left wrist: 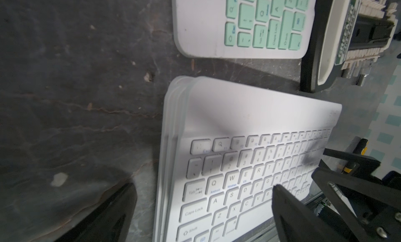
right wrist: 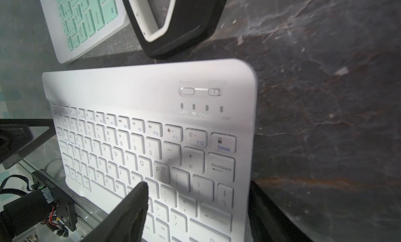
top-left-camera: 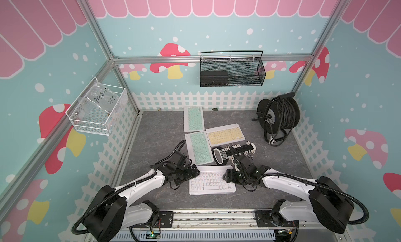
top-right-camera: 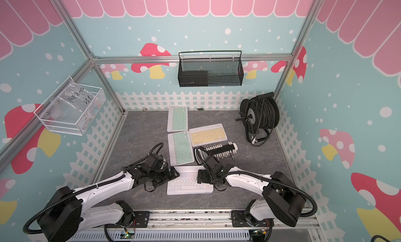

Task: Stack the numeric keypads
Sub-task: Place the numeric keypad at the numeric keypad.

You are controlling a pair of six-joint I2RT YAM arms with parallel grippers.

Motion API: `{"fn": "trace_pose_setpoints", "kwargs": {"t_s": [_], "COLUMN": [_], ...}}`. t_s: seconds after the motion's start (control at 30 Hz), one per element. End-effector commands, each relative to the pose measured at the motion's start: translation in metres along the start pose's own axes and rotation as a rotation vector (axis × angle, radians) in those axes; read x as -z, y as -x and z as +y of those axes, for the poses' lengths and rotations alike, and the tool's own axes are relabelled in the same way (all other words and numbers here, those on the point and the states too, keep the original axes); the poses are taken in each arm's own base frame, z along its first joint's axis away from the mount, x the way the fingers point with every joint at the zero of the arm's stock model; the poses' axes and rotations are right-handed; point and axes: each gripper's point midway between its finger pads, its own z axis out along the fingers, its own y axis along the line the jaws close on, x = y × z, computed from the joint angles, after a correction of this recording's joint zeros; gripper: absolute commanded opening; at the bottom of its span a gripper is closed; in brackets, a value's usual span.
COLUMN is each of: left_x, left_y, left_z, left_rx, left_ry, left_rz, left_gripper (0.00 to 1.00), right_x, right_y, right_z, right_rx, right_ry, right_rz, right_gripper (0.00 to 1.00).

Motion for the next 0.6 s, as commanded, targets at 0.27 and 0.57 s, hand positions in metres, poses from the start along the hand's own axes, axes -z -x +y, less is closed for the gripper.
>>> {"fn": "trace_pose_setpoints", "kwargs": {"t_s": [0.27,0.57], "left_x": [-0.002,-0.002], "left_y": [-0.005,-0.01], "left_z": [0.003,-0.002], "left_rx": [0.014,0.002], "left_ry": [0.009,-0.001], "left_rz": [-0.015,-0.012], "left_gripper": [1.0,1.0], "right_x": [0.001,-0.003], "right_y": [0.003,0.001], "right_z": [0.008,0.011], "right_rx": [0.008,0.033], "right_ry": [-0.034,-0.047], "right_rz": [-0.017,-0.003], "right_gripper": [0.81,0.87]}}
